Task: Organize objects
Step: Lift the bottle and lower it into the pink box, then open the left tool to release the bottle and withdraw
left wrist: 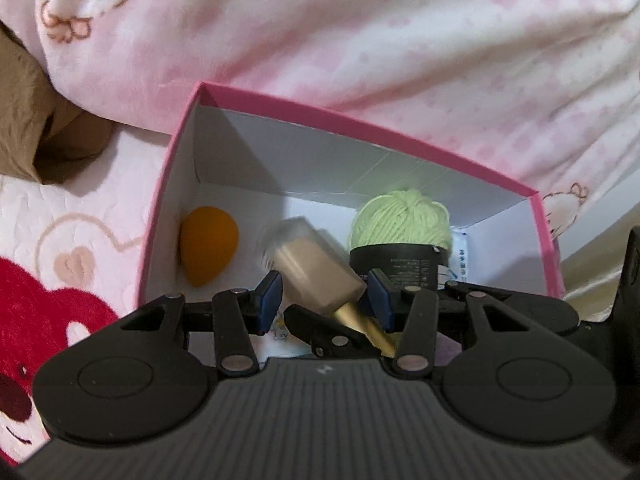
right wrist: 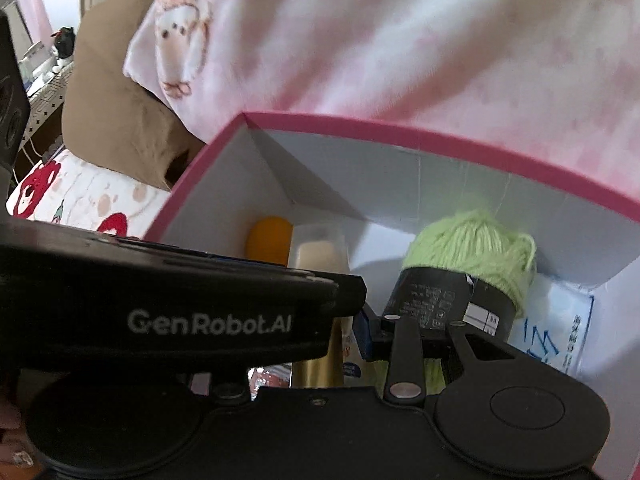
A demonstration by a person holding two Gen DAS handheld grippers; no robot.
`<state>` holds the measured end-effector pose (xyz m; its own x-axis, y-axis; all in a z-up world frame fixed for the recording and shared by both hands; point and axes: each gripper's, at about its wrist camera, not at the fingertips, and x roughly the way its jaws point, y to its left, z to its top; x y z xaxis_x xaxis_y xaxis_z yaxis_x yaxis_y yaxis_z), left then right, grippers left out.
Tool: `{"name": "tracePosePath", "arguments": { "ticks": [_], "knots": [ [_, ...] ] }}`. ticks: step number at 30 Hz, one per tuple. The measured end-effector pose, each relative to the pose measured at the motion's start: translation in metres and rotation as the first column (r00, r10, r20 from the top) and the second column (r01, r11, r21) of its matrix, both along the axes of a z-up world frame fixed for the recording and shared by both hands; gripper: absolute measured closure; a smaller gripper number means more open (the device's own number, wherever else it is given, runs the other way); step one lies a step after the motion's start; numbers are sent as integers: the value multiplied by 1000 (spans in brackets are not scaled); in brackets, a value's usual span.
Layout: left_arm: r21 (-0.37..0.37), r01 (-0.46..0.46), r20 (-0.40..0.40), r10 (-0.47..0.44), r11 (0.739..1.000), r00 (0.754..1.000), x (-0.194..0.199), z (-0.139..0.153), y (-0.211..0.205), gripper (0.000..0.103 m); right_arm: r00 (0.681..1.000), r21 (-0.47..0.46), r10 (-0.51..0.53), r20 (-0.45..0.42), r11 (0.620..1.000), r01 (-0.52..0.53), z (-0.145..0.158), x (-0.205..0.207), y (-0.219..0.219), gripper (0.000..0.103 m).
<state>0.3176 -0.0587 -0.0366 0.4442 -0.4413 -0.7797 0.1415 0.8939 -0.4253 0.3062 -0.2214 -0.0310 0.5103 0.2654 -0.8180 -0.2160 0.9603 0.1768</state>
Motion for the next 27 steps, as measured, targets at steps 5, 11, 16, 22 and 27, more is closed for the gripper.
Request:
{"name": "tracePosePath", "arguments": {
  "ticks": [5,11,16,22,27],
  "knots": [
    [77,6,7,-7,997,1000,5,1,-15,60,1000,-10,4,-19,1000,-5,-1,1,0,63],
    [85,13,-47,-9,996,999,6,-5,-12,62,997,-6,50,-53,999,-51,2,-9,-4,58],
    [78,6,-57,-2,997,998,5,-3,-8,63,993,-20,111,-35,994,-112,7,-24,-3,65],
    [70,-5,-58,10,998,998,3,3,-1,63,997,-81,81,0,993,-81,6,-30,3,76],
    [63,-9,-57,13,998,998,3,5,1,64,998,-160,55,42,986,-48,1,-25,8,78]
  ]
}}
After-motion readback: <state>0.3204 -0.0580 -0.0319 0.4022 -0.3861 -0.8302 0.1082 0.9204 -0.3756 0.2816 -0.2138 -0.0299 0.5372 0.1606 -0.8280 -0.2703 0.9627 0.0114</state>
